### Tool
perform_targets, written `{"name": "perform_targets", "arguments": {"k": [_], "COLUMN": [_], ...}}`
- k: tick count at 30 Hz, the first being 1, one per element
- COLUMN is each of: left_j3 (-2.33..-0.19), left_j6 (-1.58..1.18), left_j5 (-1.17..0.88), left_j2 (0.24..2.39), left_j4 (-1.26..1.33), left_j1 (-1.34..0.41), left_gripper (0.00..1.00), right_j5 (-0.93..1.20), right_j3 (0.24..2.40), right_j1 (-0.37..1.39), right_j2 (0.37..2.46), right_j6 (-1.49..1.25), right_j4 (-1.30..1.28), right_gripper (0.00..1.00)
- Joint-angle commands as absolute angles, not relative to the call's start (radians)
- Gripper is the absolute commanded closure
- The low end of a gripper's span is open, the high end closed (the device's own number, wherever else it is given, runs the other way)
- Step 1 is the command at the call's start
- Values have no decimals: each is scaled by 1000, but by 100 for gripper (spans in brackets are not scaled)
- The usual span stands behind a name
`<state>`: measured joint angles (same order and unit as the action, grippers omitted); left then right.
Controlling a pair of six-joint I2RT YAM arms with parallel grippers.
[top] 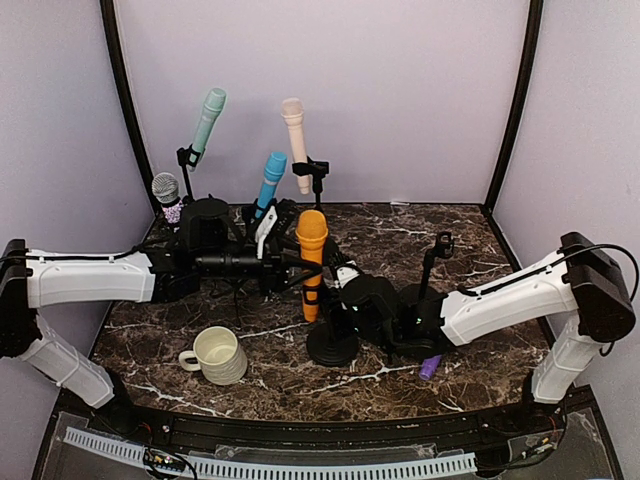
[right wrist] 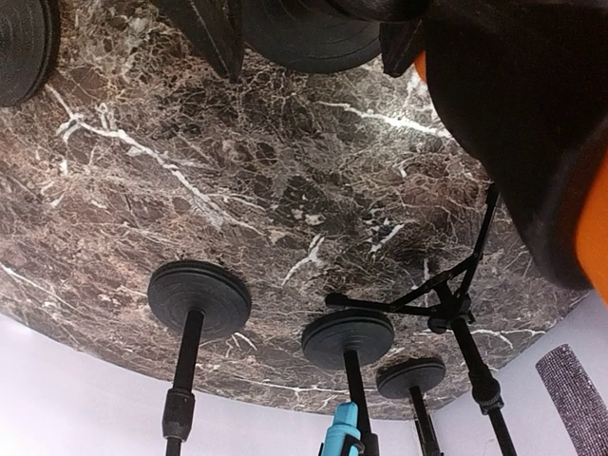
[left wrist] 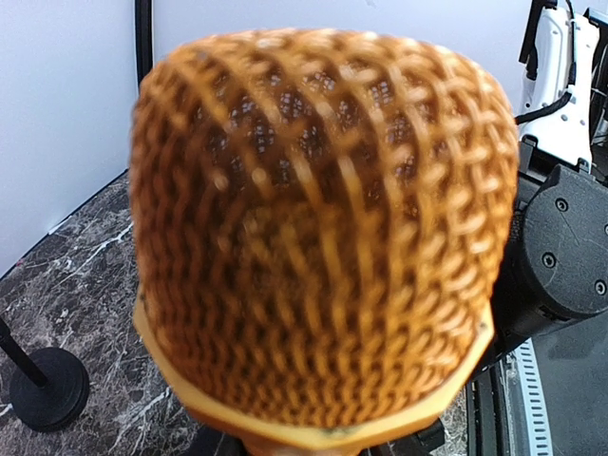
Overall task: Remove the microphone from the stand
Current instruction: Remove the microphone from the microphone stand.
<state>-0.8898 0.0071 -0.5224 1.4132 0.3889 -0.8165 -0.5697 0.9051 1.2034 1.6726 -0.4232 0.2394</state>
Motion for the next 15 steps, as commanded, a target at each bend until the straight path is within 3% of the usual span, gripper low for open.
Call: {"name": "perform_targets", "arguments": {"k": [1,7,15], "left_j3": [-929,-934,-937], "left_j6": [-30,-28,-24], "left_j5": [-609,-608,-606], "left_j2": [1408,1416,1417], "left_j4": [422,412,407], "left_j1": [-848,-848,-848], "left_gripper": [100,100,100], "right_j5": [-641,-644,-641], "right_j3": [937,939,934], "right_j1": [1192,1198,1205], "right_j2": [1674,1668,1672], "right_j6": [-396,-365,-328], "right_j4": [325,339,348], "right_gripper": [48,49,81]}}
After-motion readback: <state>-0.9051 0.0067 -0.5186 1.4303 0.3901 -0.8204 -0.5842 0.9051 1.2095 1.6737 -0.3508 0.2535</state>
